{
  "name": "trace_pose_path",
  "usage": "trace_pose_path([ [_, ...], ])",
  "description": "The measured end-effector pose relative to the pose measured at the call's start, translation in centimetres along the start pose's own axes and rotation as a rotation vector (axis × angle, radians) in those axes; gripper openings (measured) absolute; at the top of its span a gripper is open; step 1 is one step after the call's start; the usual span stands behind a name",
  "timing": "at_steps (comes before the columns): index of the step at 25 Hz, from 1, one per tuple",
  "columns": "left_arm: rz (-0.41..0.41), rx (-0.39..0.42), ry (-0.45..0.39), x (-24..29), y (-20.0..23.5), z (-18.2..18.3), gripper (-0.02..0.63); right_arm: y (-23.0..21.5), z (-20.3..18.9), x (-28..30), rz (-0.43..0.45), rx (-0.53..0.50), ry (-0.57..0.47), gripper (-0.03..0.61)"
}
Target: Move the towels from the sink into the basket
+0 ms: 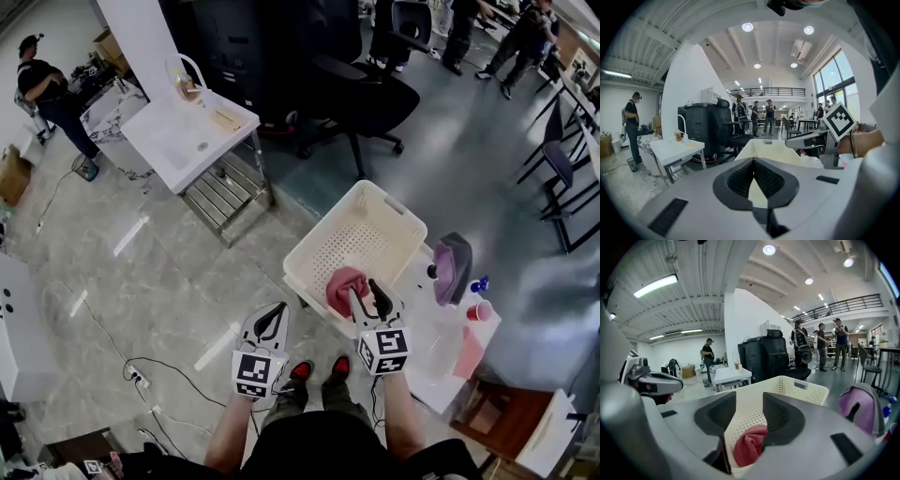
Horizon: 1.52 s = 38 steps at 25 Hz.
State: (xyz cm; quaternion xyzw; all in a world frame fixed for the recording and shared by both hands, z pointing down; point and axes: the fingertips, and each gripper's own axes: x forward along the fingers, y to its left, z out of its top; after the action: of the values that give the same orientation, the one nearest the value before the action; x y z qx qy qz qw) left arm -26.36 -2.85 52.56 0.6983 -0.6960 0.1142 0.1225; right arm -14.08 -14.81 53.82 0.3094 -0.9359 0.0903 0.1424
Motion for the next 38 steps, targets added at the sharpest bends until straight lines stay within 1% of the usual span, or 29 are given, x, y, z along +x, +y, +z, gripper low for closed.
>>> trace_pose_path([
  [2, -0.007, 0.006, -0.002, -0.1, -0.1, 0.2, 0.006, 0.0, 0.4, -0.6, -0.008, -0.003, -0.007, 0.196],
  [4, -0.020, 0.015, -0.023, -0.2, -0.3, 1.1, 0.006, 0.0, 0.9, -1.3, -0.018, -0.004, -0.018, 0.193],
  [8, -0.057, 0.038, -0.061, -0.2, -1.0, 2.6, 0.008, -0.6, 2.1, -2.9, -0.071, -0.005, -0.057, 0.150],
  [13, -0.145, 0.057, -0.105, 0.2, -2.9, 4.8, 0.008, -1.4, 3.3, -5.3, -0.154, -0.025, -0.093, 0.107],
  [18, -0.237, 0.085, -0.129, 0.6, -4.9, 5.7, 0.006, -2.6, 3.8, -8.2, -0.261, -0.026, -0.119, 0.072],
  [23, -0.314, 0.113, -0.138, 0.8, -6.6, 5.9, 0.008, -3.5, 3.3, -11.4, -0.365, -0.016, -0.131, 0.051],
  [27, -0.386, 0.139, -0.157, 1.0, -7.8, 6.4, 0.008, -3.9, 2.9, -13.8, -0.453, -0.010, -0.141, 0.044],
  [30, -0.425, 0.155, -0.161, 1.1, -8.6, 6.4, 0.008, -4.0, 2.6, -15.6, -0.513, -0.004, -0.146, 0.041],
  [38, -0.566, 0.181, -0.177, 1.1, -12.8, 6.5, 0.008, -5.0, 0.9, -20.2, -0.653, 0.026, -0.141, 0.041],
])
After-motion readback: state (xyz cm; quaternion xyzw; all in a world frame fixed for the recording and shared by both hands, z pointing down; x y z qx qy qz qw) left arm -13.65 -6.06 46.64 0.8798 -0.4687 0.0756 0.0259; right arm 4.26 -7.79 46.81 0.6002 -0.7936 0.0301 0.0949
